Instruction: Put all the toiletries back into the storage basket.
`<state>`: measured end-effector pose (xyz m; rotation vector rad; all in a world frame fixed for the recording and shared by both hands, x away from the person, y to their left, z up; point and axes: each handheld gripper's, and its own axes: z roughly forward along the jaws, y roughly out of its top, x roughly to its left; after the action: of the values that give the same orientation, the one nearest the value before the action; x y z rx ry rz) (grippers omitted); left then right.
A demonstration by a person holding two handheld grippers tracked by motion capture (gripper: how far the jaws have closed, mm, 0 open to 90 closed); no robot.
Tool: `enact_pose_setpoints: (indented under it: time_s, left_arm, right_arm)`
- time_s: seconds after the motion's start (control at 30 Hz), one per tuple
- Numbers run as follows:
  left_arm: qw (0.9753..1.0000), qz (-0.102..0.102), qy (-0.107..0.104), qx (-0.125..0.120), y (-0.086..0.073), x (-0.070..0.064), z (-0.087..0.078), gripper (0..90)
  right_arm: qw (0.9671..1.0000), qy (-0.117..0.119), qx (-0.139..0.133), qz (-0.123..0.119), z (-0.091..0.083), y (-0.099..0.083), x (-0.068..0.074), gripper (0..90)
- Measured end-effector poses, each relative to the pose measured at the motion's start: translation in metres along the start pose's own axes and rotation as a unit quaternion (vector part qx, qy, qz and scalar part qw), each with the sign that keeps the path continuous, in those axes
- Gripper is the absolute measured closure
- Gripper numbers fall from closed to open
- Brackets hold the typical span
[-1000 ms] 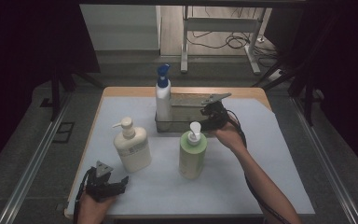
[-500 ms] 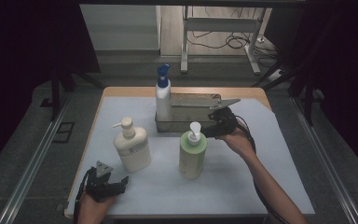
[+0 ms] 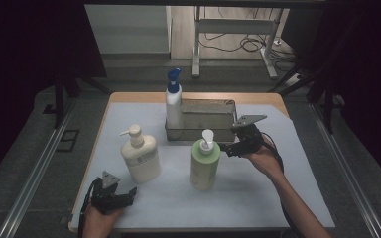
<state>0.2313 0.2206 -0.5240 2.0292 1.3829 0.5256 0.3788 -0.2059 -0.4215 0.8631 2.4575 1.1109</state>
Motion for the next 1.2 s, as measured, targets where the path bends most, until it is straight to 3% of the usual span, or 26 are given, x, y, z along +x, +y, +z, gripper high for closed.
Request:
enact_pose_setpoints:
  time_s: [0.27,0.6,0.77,0.8,1.2]
  left_arm:
    - [1.0000,0.000,0.000,0.000,0.000,0.000,0.000,14.6]
    - [1.0000,0.000,0.000,-0.001,0.000,0.000,0.000,14.7]
    - [1.0000,0.000,0.000,-0.001,0.000,0.000,0.000,14.6]
    - [1.0000,0.000,0.000,-0.001,0.000,0.000,0.000,14.6]
    - [1.0000,0.003,0.000,-0.001,0.000,0.000,0.000,14.7]
  right_arm:
    - [1.0000,0.004,-0.004,0.000,-0.011,-0.014,0.006,14.2]
    - [0.9997,0.015,0.004,-0.017,-0.025,-0.032,0.014,13.6]
    - [0.9993,0.036,-0.006,-0.008,-0.031,-0.039,0.021,13.0]
    - [0.9987,0.050,-0.004,-0.005,-0.033,-0.041,0.025,13.1]
    - [0.9966,0.081,-0.009,-0.013,-0.040,-0.046,0.044,13.2]
